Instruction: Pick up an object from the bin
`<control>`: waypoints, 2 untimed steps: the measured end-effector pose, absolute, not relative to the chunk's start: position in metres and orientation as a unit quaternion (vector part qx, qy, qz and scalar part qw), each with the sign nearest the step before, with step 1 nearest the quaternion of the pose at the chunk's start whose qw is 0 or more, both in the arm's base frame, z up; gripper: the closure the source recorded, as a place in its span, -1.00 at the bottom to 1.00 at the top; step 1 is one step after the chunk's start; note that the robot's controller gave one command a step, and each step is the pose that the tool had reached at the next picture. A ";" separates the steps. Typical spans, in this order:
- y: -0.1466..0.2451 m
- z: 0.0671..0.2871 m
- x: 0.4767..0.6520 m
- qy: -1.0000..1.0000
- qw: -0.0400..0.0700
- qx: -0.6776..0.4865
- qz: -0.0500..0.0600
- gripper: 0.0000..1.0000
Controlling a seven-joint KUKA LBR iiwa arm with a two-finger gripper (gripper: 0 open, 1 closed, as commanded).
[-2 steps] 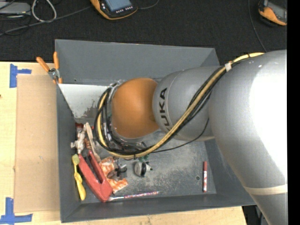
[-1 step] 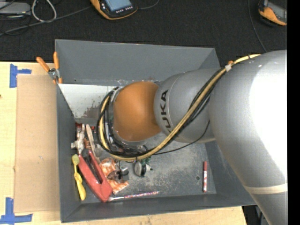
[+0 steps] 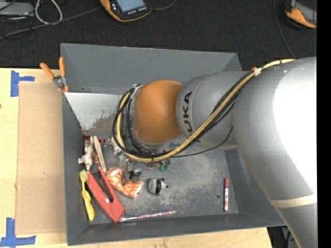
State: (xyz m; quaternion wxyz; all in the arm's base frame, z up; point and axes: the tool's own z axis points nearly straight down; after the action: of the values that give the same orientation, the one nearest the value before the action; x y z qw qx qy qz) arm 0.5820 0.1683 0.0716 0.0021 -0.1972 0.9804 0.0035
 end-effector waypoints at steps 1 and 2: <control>0.168 0.072 0.582 0.980 0.002 -0.197 0.004 1.00; 0.148 0.082 0.581 0.988 0.000 -0.151 0.005 1.00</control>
Offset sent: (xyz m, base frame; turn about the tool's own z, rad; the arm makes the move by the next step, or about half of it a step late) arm 0.0034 -0.0508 0.0293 0.2124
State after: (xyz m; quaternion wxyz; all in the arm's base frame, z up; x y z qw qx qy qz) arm 0.5814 0.1480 0.0824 0.0001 -0.1512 0.9885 0.0049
